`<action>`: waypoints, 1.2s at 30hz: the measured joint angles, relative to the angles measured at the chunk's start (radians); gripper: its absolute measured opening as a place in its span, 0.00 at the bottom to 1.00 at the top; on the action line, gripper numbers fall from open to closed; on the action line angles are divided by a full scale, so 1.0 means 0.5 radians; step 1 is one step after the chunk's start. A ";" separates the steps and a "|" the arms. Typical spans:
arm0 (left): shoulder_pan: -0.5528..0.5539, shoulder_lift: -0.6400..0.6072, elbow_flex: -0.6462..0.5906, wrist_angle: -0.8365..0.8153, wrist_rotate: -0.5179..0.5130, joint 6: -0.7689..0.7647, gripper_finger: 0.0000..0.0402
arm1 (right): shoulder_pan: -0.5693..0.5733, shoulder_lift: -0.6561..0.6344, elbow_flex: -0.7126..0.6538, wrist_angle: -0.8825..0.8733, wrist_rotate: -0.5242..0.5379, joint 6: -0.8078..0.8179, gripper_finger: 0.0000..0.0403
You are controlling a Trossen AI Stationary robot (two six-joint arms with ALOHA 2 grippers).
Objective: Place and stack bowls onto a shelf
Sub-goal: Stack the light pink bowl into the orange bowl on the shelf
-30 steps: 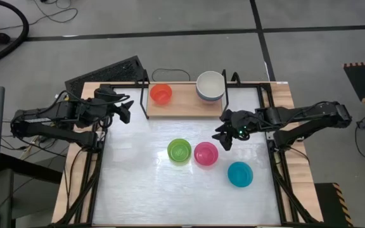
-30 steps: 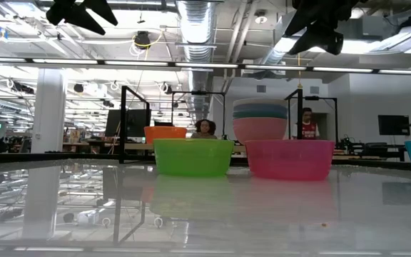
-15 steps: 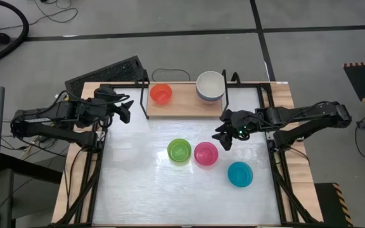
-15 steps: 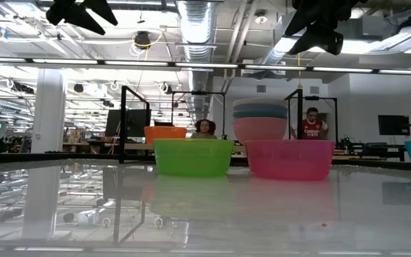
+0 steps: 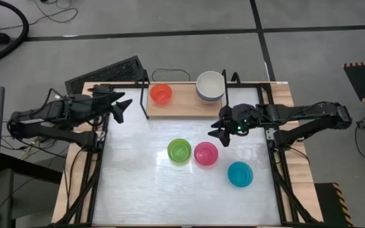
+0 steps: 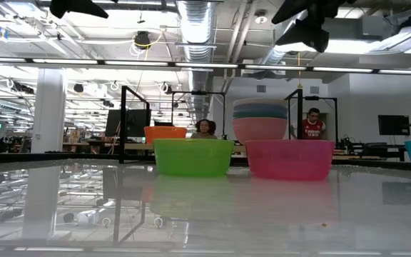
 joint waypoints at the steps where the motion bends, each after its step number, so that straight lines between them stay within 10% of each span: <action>1: 0.000 -0.014 0.000 0.000 0.017 0.009 0.61 | -0.003 0.000 0.000 0.002 -0.002 -0.005 0.63; 13: 0.000 -0.105 0.000 -0.040 0.121 0.063 0.76 | -0.005 0.236 0.001 -0.051 -0.068 -0.174 0.71; 36: 0.000 -0.109 0.000 -0.279 0.093 0.059 0.77 | -0.092 1.066 0.001 -0.348 -0.108 -0.343 0.71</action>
